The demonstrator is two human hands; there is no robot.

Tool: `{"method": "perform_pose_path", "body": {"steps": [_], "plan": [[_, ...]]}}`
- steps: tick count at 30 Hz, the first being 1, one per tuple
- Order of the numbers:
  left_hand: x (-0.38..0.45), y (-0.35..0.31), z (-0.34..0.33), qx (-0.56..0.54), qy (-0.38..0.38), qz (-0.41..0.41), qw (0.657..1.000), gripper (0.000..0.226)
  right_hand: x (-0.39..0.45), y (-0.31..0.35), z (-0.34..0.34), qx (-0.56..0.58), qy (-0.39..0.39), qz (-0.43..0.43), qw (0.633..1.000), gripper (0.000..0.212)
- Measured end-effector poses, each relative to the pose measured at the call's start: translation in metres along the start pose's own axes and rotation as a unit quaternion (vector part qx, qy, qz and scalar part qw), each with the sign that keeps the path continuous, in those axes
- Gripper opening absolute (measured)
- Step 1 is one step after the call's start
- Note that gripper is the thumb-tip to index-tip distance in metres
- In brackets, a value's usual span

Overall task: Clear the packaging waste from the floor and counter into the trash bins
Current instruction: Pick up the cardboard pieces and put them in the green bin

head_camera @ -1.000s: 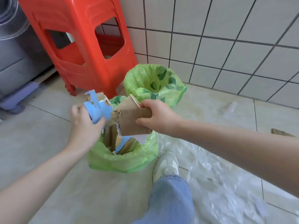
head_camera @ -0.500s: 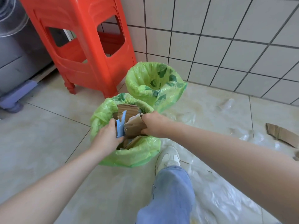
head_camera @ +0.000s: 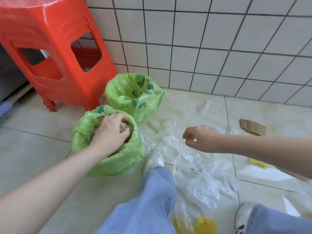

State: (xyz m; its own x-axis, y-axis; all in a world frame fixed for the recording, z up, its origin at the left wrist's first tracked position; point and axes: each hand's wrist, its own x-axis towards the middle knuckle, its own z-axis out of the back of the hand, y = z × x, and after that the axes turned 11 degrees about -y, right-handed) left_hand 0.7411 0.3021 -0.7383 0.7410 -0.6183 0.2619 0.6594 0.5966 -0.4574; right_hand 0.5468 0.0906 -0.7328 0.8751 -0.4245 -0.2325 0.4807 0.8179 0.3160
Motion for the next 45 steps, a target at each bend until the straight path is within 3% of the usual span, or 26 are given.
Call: {"method": "perform_pose_path", "body": {"steps": [10, 15, 19, 25, 27, 30, 32, 37, 45], "plan": [[0.005, -0.134, -0.108, -0.029, 0.173, -0.171, 0.970, 0.023, -0.057, -0.141, 0.019, -0.042, 0.019, -0.137, 0.989, 0.026], [-0.003, -0.174, -0.170, 0.044, 0.297, -0.314, 0.901, 0.025, -0.085, -0.211, 0.000, -0.081, 0.047, -0.207, 0.974, 0.026], [-0.005, -0.201, -0.218, 0.079, 0.350, -0.387, 0.849, 0.027, -0.096, -0.260, -0.014, -0.140, 0.100, -0.227, 0.959, 0.030], [0.009, -0.237, -0.301, 0.070, 0.382, -0.425, 0.818, 0.024, -0.077, -0.321, -0.035, -0.122, 0.065, -0.266, 0.954, 0.026], [0.015, -0.247, -0.326, 0.060, 0.385, -0.421, 0.819, 0.023, -0.062, -0.350, -0.046, -0.071, 0.020, -0.287, 0.955, 0.025], [0.029, -0.257, -0.352, 0.021, 0.352, -0.396, 0.848, 0.022, -0.048, -0.392, -0.061, -0.023, -0.040, -0.328, 0.944, 0.019], [0.040, -0.259, -0.365, 0.004, 0.339, -0.360, 0.869, 0.022, -0.047, -0.411, -0.065, -0.027, -0.051, -0.363, 0.930, 0.029], [0.069, -0.277, -0.399, 0.013, 0.333, -0.327, 0.884, 0.022, -0.058, -0.452, -0.077, -0.011, -0.059, -0.452, 0.890, 0.052], [0.088, -0.342, -0.460, -0.065, 0.276, -0.268, 0.921, 0.030, -0.045, -0.475, -0.084, 0.051, -0.091, -0.467, 0.878, 0.057]]}}
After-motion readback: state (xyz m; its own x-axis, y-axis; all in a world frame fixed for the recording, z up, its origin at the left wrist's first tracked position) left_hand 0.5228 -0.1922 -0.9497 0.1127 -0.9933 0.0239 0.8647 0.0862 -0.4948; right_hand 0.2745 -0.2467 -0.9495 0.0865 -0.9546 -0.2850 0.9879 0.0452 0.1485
